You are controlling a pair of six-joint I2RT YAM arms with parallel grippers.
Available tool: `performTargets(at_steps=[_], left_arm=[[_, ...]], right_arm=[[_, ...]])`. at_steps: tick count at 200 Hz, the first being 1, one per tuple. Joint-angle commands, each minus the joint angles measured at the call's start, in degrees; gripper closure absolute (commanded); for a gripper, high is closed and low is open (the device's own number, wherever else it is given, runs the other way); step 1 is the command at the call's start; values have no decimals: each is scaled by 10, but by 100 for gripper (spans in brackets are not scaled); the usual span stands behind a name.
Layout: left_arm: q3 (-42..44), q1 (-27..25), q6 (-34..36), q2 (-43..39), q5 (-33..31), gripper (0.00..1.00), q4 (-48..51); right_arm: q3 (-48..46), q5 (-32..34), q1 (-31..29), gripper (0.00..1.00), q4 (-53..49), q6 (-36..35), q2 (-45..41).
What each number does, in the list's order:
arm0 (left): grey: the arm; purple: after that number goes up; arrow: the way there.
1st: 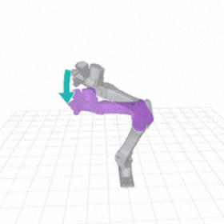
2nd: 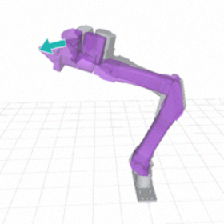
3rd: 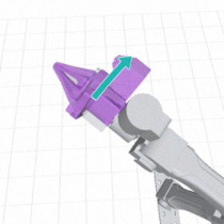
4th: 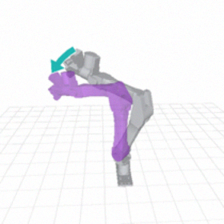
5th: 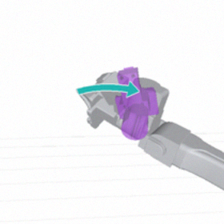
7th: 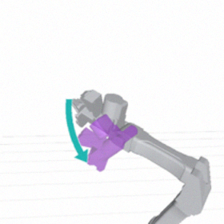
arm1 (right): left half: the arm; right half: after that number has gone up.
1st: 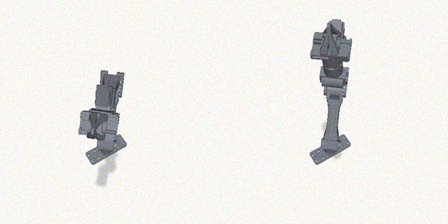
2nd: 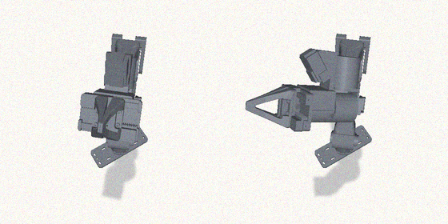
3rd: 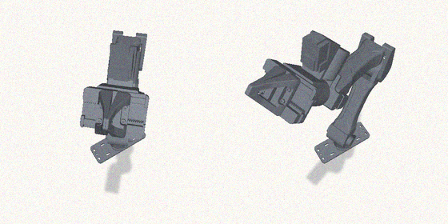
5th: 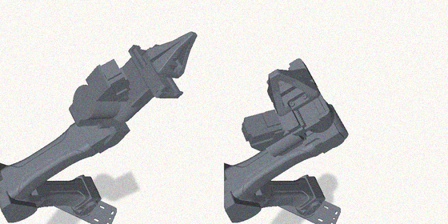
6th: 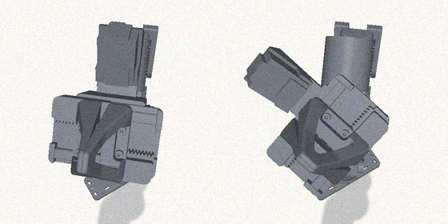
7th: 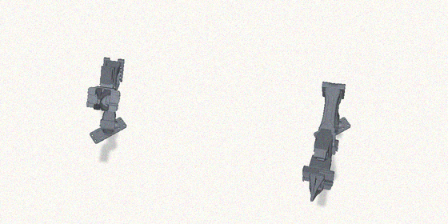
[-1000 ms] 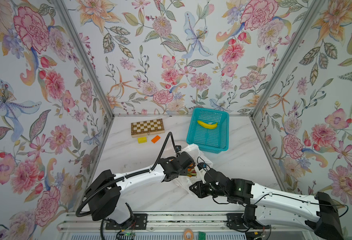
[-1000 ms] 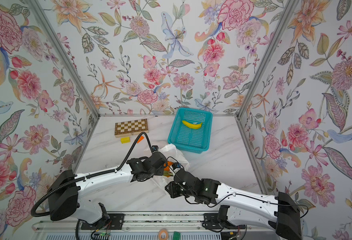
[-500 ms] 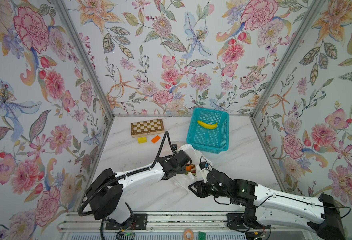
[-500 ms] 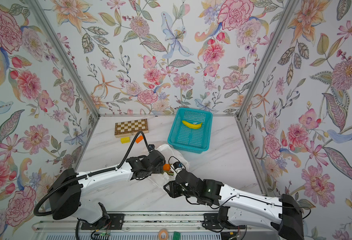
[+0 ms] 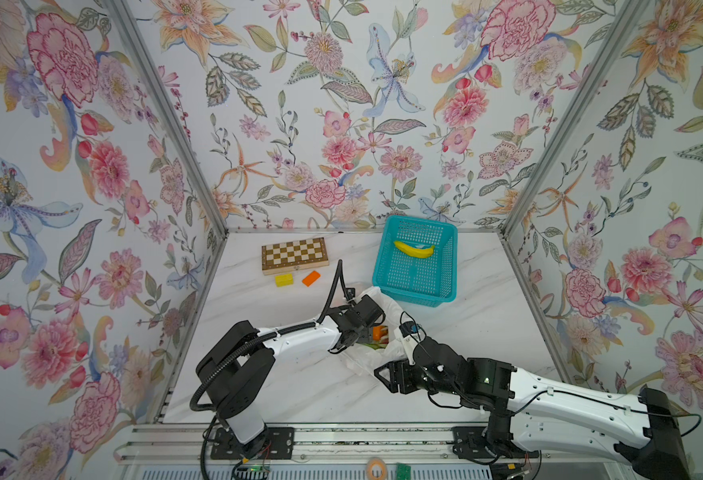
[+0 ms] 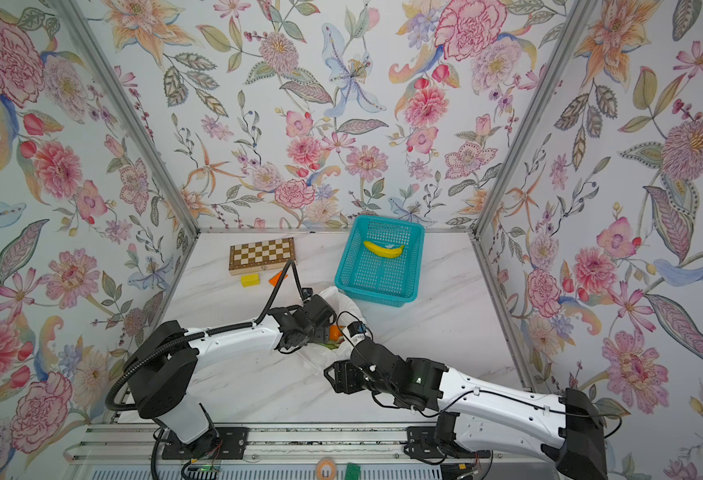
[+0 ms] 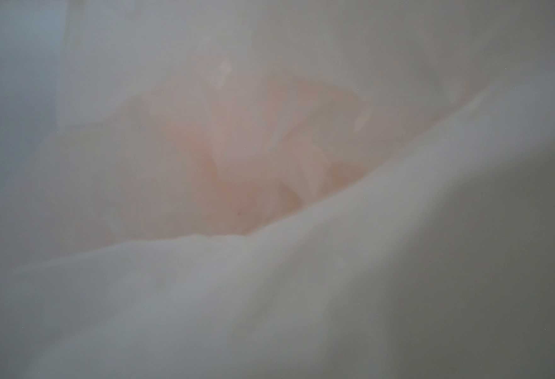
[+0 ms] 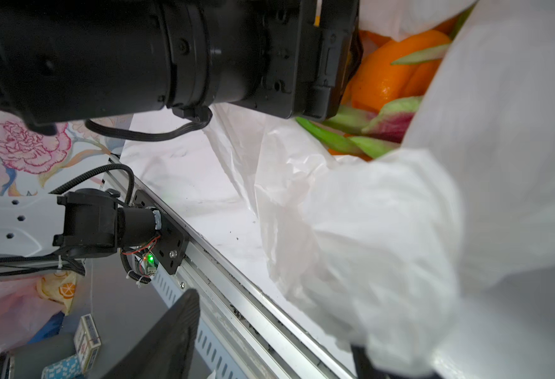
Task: Untie the knot of the plastic bag and take out the fruit
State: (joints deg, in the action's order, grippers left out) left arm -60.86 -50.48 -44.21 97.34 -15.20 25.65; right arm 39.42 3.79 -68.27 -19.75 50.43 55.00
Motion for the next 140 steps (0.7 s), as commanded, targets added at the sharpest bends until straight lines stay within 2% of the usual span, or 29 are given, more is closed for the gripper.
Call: performTargets(at_steps=[1, 10, 27, 82, 104, 140], left_arm=[[-6, 9, 10, 20, 6, 26, 2], [-5, 9, 10, 21, 5, 31, 1], [-1, 10, 7, 18, 3, 38, -1], [10, 10, 21, -37, 31, 54, -16], [20, 9, 28, -72, 44, 59, -30], [41, 9, 54, -146, 86, 66, -61]], right_arm=[[36, 53, 2, 17, -26, 4, -34], [46, 69, 8, 9, -36, 7, -48], [64, 74, 32, 3, -57, 9, -65], [107, 8, 154, 3, -65, -2, -69], [115, -23, 183, 4, -54, -2, -54], [129, -30, 207, 4, -47, 5, -20]])
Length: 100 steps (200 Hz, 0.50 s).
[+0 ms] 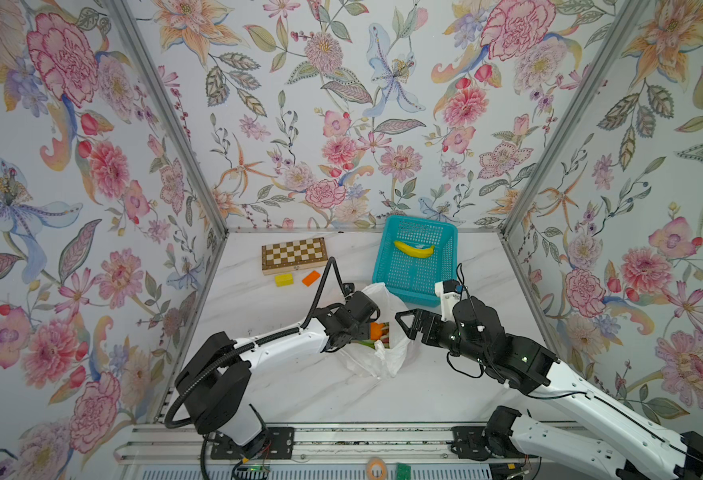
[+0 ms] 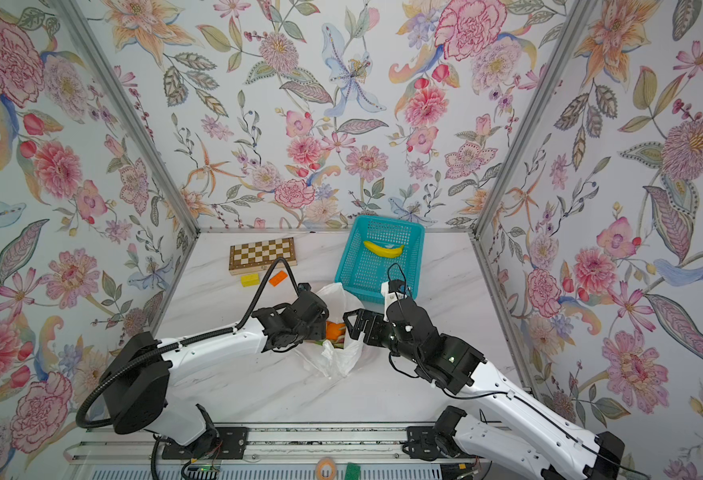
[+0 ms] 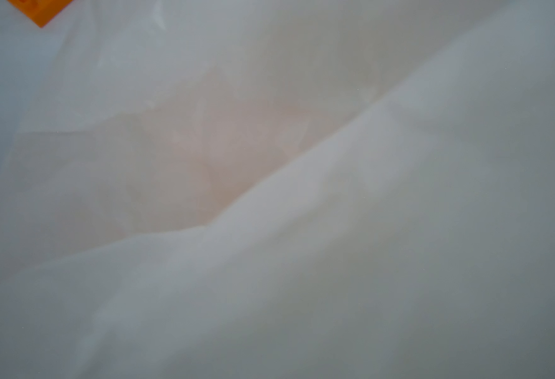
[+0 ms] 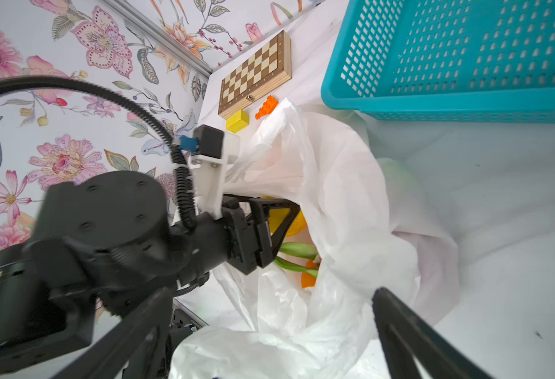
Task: Untie the knot of the plastic bag and take out the fruit
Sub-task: 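Grasp the yellow apple with the left gripper and lift it out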
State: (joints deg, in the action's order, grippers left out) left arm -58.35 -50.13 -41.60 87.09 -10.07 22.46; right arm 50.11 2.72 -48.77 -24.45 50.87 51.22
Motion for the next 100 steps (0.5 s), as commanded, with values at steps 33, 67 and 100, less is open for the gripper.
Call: performTargets(at_steps=[33, 67, 100], left_arm=[[35, 5, 61, -97, 66, 69, -71], [60, 5, 115, -157, 114, 69, -136], [75, 5, 161, -213, 121, 69, -162]], right_arm=[[21, -26, 26, 4, 30, 1, 47], [-10, -62, 48, 4, 117, 34, 86], [-17, -65, 60, 5, 136, 55, 105]])
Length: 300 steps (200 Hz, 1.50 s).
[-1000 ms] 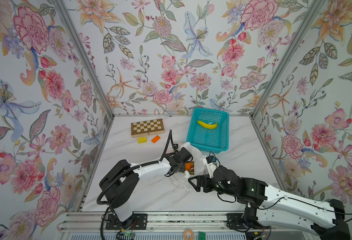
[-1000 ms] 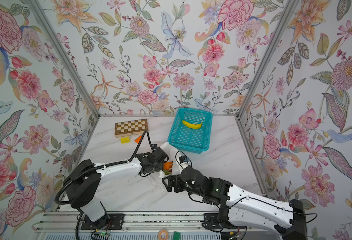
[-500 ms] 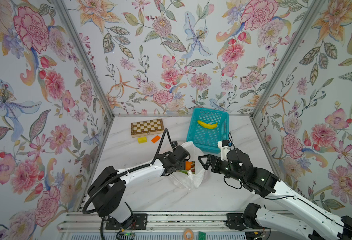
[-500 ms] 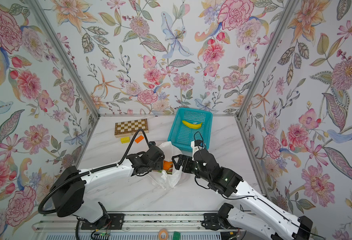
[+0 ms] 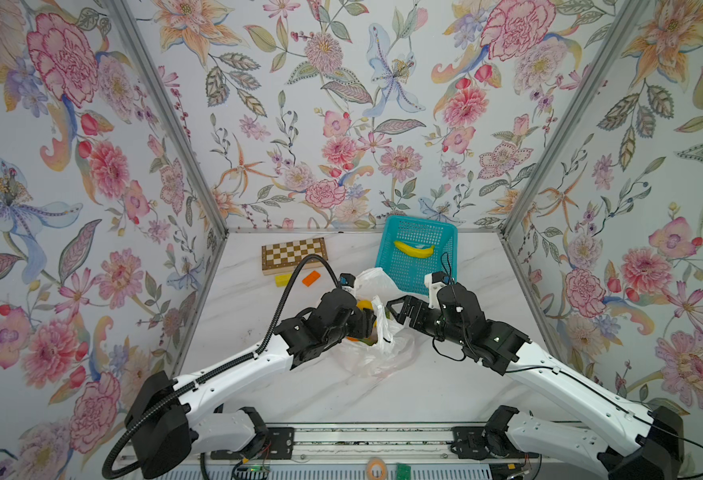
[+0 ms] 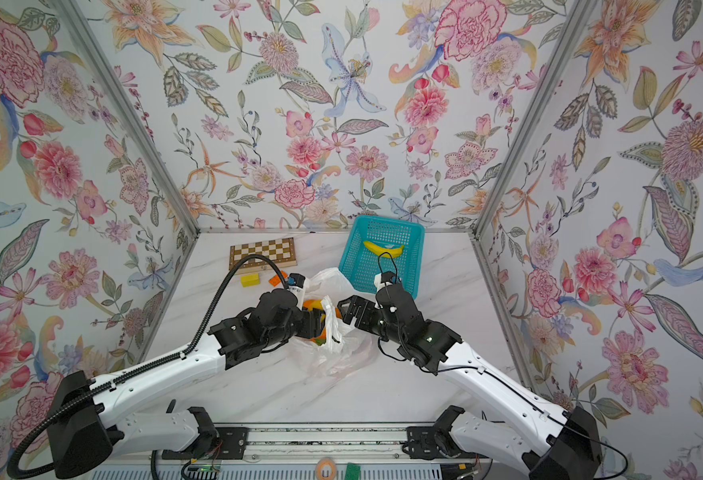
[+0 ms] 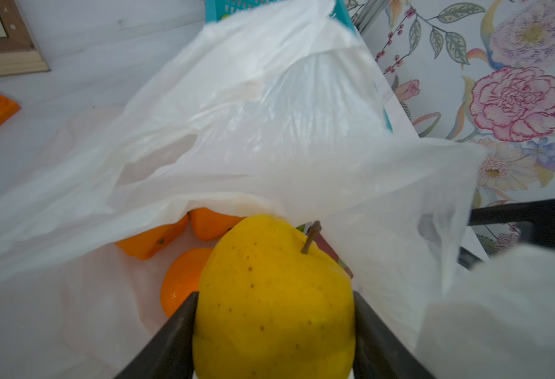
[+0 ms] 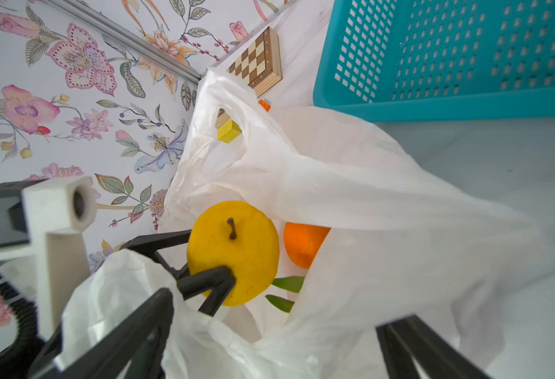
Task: Untie the knot of the plastic bag and take out the fruit
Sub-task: 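Grasp the yellow apple with the left gripper and lift it out, then take the yellow apple from the left gripper with the right gripper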
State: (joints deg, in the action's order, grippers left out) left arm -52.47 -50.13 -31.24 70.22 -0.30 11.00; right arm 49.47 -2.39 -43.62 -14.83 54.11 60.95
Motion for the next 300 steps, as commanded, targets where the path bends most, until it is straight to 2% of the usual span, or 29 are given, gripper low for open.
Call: performTargets(at_steps=[1, 46, 77, 100, 130, 173, 201, 228, 271, 300], left_arm=[[17, 5, 59, -46, 25, 69, -50], [73, 6, 127, -108, 77, 66, -161], [78, 5, 176, -125, 72, 67, -196], [74, 5, 204, -132, 95, 68, -235], [43, 5, 252, -129, 120, 69, -256], [-30, 6, 330, -93, 172, 70, -235], [-56, 5, 348, -74, 214, 70, -246], [-78, 4, 368, -56, 219, 70, -226], [-100, -9, 408, -38, 228, 70, -178], [-104, -21, 429, -32, 213, 67, -169]], right_arm=[[-11, -14, 9, 5, 40, 22, 7], [3, -19, 21, 5, 31, 17, -37], [29, -12, 26, 5, 14, 1, -80], [60, -16, 28, 4, 7, -25, -101], [115, -79, 29, 3, -1, -86, -99], [190, -145, 28, 3, -56, -133, -61], [224, -176, 28, 2, -94, -146, -34], [225, -191, 25, 2, -88, -140, -22], [209, -192, 20, 13, -71, -130, -15], [208, -182, 22, 29, -72, -131, -12]])
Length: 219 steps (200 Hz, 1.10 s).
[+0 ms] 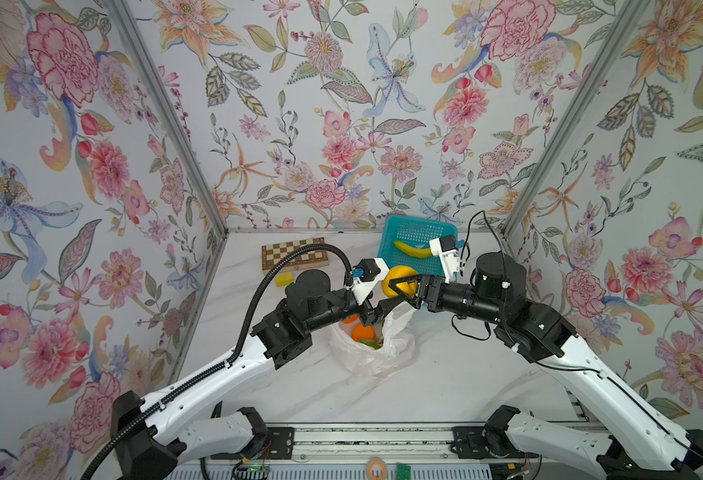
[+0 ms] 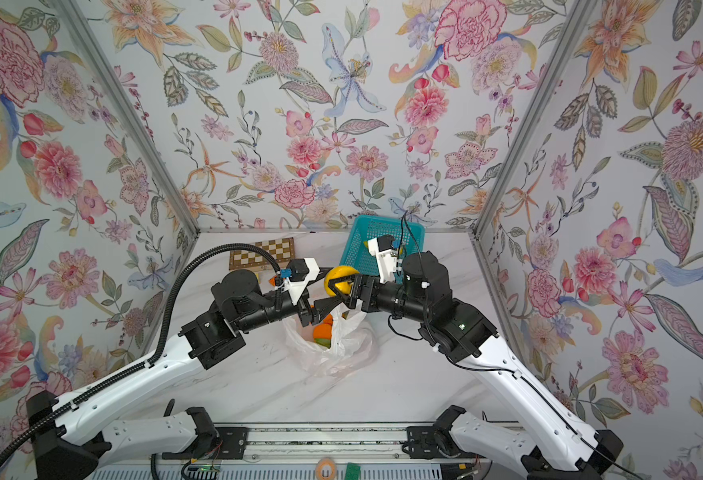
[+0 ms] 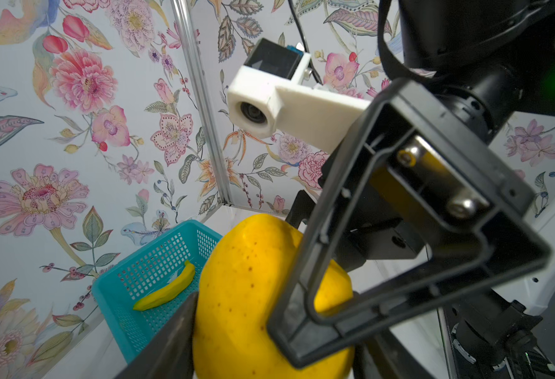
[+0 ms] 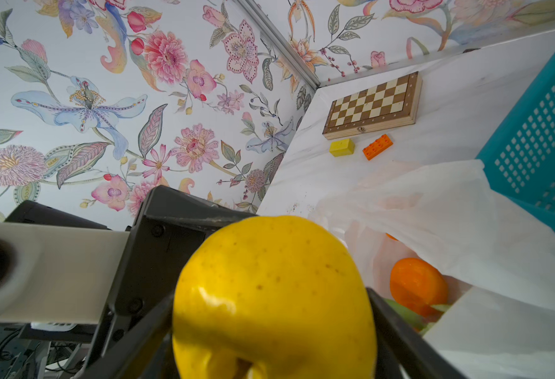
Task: Untie the knot of the plastic bag and take out the fruit
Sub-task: 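Take the yellow apple from the left gripper with the right gripper, then carry the yellow apple into the teal basket with the right gripper and release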
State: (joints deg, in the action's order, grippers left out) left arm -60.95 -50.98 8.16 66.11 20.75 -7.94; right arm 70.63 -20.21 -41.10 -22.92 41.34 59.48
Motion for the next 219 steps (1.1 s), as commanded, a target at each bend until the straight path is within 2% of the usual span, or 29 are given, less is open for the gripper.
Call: performTargets(at_steps=[1, 21, 39, 47, 66, 81, 114, 161, 219], left_arm=[[-19, -13, 36, 9, 2, 67, 21], [-20, -17, 43, 11, -12, 59, 23], [-23, -20, 47, 10, -26, 26, 32], [-25, -22, 44, 9, -34, 17, 37], [-27, -27, 23, 0, -68, 7, 45], [-25, -34, -22, -7, -103, 1, 51], [-30, -57, -90, -19, -160, 1, 84], [-88, -70, -183, -5, -222, 1, 199], [-141, -71, -194, 23, -254, 1, 287]], right_arm=[[-4, -4, -3, 29, 9, -3, 3], [-1, 4, -3, 39, 5, -4, 5], [4, 15, 2, 43, 4, -7, 4], [6, 20, 6, 43, 4, -8, 3], [12, 25, 30, 44, 2, -5, 2], [20, 15, 56, 46, 1, -6, 6], [41, -20, 131, 48, -8, -14, 42], [93, -32, 228, 49, -30, -52, 157], [207, -26, 276, 49, -64, -97, 368]])
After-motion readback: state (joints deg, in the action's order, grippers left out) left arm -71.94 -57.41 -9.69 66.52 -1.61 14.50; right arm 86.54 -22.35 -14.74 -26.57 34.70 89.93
